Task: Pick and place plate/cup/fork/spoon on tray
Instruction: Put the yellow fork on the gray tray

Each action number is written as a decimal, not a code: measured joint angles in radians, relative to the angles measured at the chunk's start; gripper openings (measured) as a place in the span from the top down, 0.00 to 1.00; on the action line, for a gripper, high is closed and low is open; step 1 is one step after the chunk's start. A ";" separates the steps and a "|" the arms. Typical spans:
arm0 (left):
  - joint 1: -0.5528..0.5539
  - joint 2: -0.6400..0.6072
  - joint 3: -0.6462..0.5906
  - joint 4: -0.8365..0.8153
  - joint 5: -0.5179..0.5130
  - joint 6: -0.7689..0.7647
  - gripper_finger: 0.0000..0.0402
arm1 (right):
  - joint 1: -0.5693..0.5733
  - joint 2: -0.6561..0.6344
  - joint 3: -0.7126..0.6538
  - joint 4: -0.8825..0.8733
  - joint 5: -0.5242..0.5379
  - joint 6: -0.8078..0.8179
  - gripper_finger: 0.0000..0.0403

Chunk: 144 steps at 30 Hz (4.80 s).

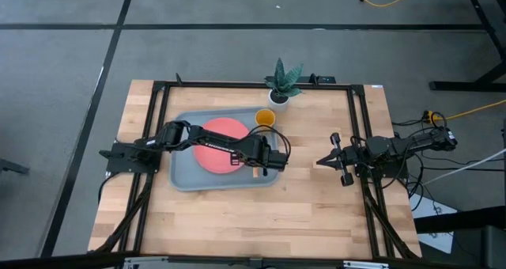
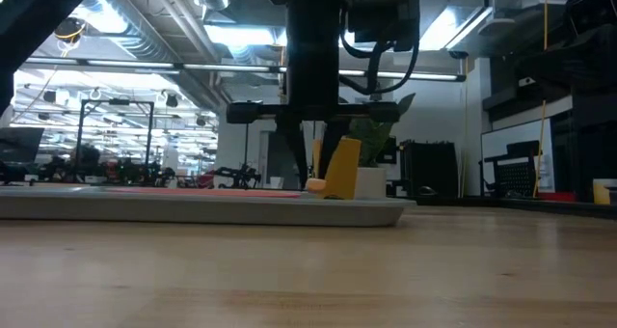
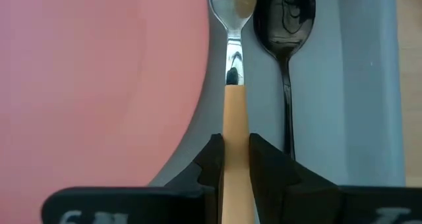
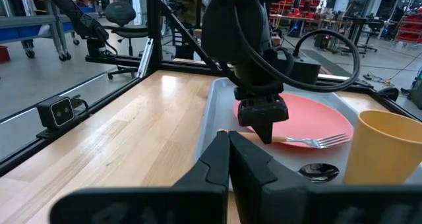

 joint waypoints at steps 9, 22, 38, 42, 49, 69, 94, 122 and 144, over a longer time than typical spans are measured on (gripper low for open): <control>0.005 0.025 -0.002 0.018 0.017 -0.002 0.90 | 0.000 0.000 0.000 0.000 0.000 -0.001 0.97; 0.011 0.039 -0.002 0.053 0.026 0.005 0.85 | 0.000 0.000 0.000 0.000 0.000 -0.001 0.97; 0.010 0.039 -0.001 0.053 0.025 -0.023 0.81 | 0.000 0.000 0.000 0.000 0.000 0.000 0.97; 0.010 0.039 -0.001 0.053 0.025 -0.024 0.81 | 0.000 0.000 0.000 0.000 0.000 0.000 0.97; 0.010 0.039 -0.001 0.053 0.025 -0.024 0.81 | 0.000 0.000 0.000 0.000 0.000 -0.001 0.97; 0.009 0.039 -0.001 0.053 0.026 -0.020 0.81 | 0.000 0.000 0.000 0.000 0.000 -0.001 0.97; 0.008 0.039 -0.001 0.050 0.025 -0.029 0.81 | 0.000 0.000 0.000 0.000 0.000 -0.001 0.97; 0.008 0.039 -0.001 0.052 0.024 -0.028 0.81 | 0.000 0.000 0.000 0.000 0.000 -0.001 0.97; 0.006 0.039 0.000 0.078 0.020 0.062 0.81 | 0.000 0.000 0.000 0.000 0.000 -0.001 0.97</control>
